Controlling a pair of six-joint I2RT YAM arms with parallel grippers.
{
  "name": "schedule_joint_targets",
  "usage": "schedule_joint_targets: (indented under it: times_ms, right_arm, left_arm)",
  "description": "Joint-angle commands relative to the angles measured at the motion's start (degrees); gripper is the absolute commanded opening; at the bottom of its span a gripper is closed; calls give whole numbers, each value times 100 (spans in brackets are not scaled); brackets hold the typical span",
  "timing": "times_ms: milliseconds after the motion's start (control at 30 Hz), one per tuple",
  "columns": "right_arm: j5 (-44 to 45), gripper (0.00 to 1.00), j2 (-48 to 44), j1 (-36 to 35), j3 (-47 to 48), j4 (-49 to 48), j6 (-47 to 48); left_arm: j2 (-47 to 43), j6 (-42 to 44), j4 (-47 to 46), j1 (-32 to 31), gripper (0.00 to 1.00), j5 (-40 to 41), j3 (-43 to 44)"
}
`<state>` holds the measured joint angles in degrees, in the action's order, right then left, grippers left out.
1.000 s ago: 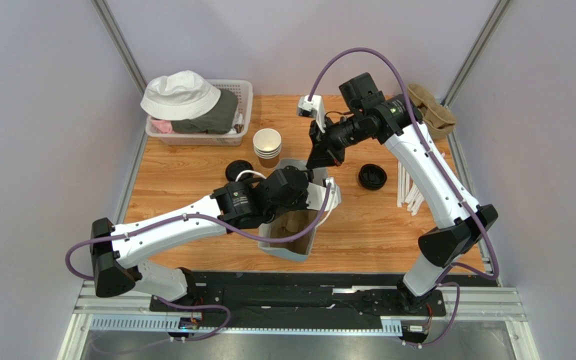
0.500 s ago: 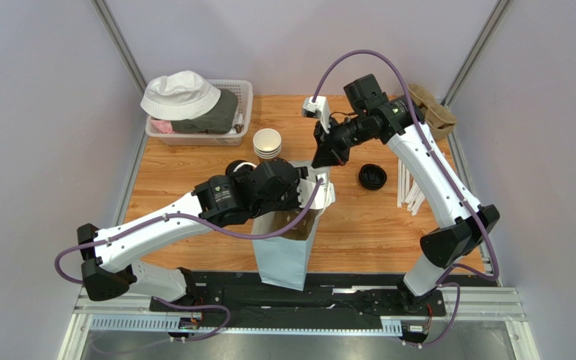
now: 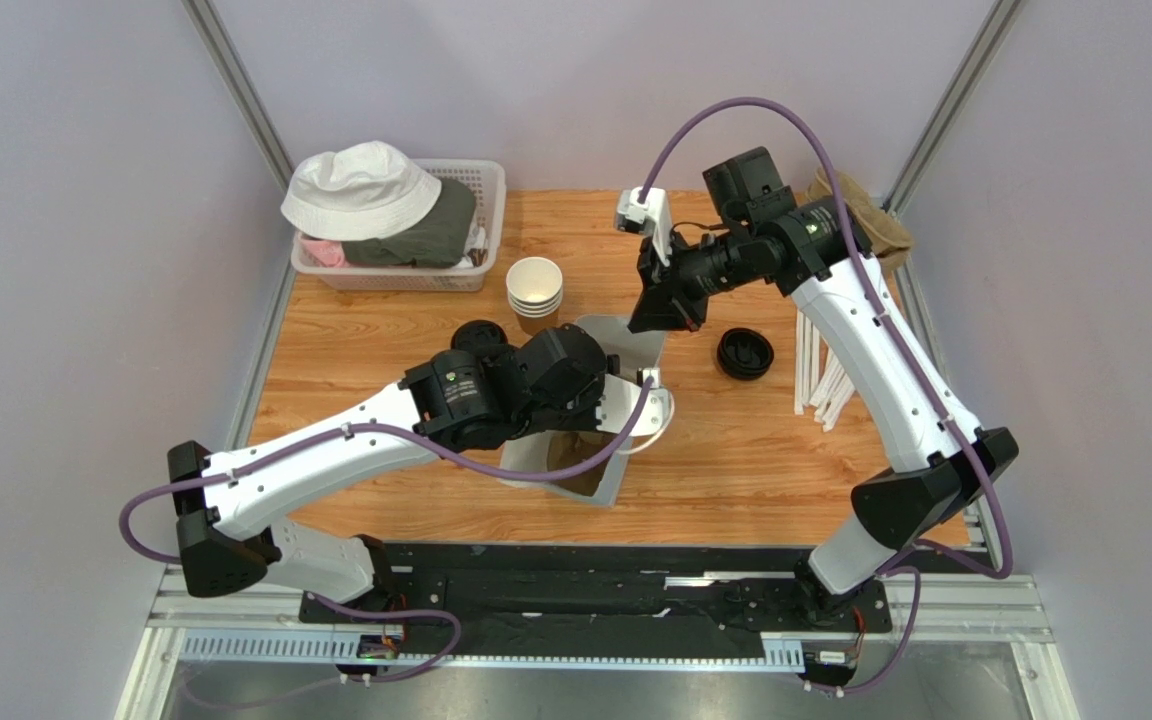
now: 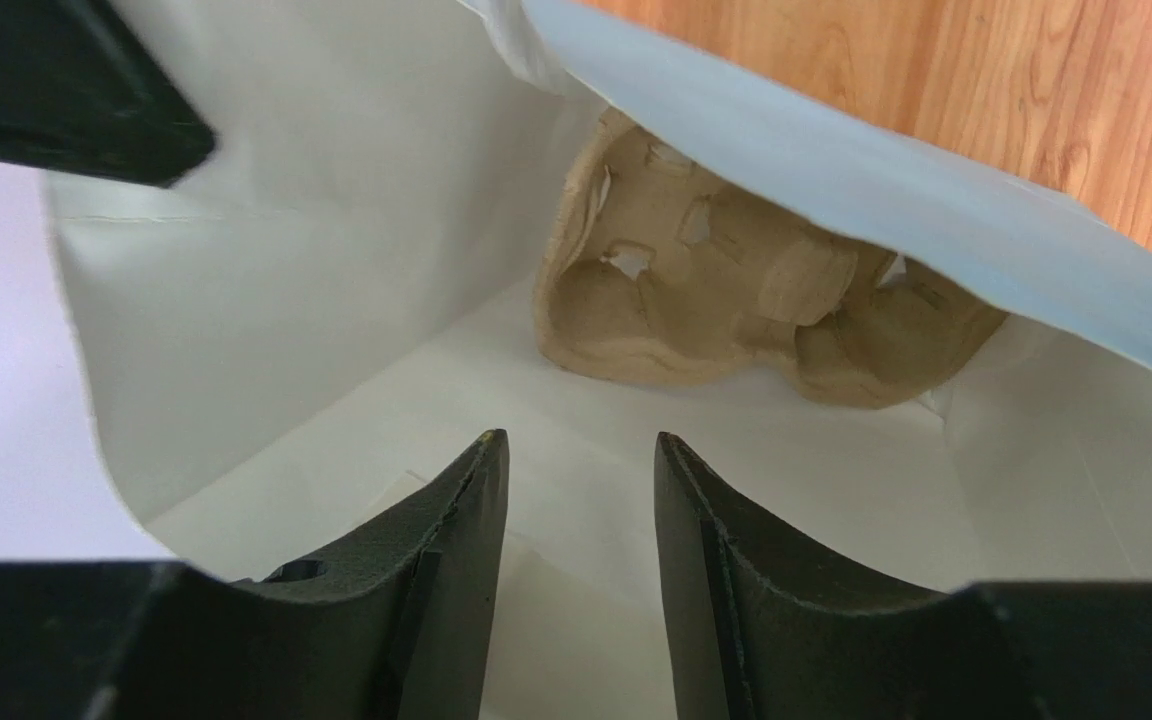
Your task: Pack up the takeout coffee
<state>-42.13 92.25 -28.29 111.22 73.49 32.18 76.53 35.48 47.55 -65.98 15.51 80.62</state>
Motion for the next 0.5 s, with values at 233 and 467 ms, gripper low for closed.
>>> schedule_joint_targets:
  times_ms: [233,467]
  right_arm:
    - [222,0,-427,61,-786,-564,-2]
    - [117,0,-699,193,-1066,-950,24]
  left_arm:
    - [-595,-480,-404,76,53,-460,409]
    - [-815,-990,-457,199,58,-645,885]
